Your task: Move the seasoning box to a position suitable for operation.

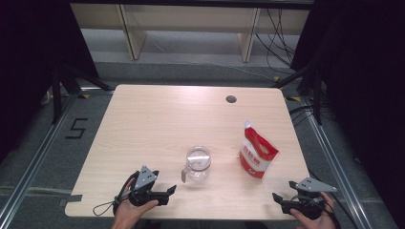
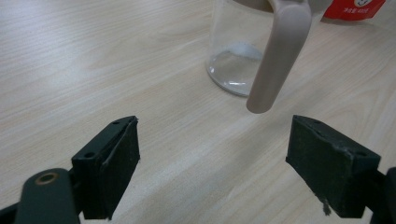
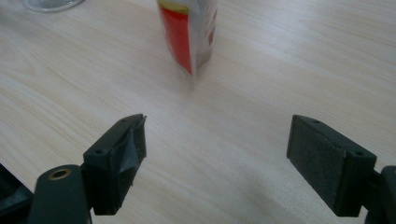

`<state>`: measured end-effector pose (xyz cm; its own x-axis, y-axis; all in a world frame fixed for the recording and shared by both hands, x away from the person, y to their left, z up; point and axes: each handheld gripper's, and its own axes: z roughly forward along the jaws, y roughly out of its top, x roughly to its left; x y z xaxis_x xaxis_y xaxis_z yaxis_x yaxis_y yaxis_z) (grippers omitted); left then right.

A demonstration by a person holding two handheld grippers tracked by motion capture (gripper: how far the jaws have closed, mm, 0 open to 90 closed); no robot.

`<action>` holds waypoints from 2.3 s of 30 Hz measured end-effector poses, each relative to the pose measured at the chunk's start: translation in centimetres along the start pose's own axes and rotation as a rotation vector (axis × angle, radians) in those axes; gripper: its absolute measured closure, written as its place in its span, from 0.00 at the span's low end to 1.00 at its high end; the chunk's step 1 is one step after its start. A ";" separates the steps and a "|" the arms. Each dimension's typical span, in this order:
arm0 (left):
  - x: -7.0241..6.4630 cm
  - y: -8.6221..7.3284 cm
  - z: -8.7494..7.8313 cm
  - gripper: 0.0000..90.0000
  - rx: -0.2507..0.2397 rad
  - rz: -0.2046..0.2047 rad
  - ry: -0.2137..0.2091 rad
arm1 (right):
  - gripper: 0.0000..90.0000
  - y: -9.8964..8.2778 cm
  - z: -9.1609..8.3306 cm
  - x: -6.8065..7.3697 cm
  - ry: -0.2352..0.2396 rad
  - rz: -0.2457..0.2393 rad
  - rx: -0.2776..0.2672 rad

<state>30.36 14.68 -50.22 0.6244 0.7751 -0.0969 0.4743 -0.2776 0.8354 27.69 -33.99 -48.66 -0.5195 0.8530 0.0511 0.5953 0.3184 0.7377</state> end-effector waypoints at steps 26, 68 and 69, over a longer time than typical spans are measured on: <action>-2.1 1.2 -0.2 0.20 -0.054 -0.032 -0.055 | 0.23 0.3 -0.1 -0.2 0.008 -0.029 -0.027; -3.1 4.3 2.2 0.80 -0.075 0.147 -0.051 | 0.27 0.2 -0.2 0.1 0.007 -0.058 -0.031; -3.1 4.3 2.2 0.80 -0.075 0.147 -0.051 | 0.27 0.2 -0.2 0.1 0.008 -0.057 -0.033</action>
<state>31.83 9.83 -47.58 0.7152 0.6989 0.0035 0.3290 -0.3410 0.8806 27.62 -33.94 -48.40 -0.5567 0.8306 0.0135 0.5444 0.3525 0.7611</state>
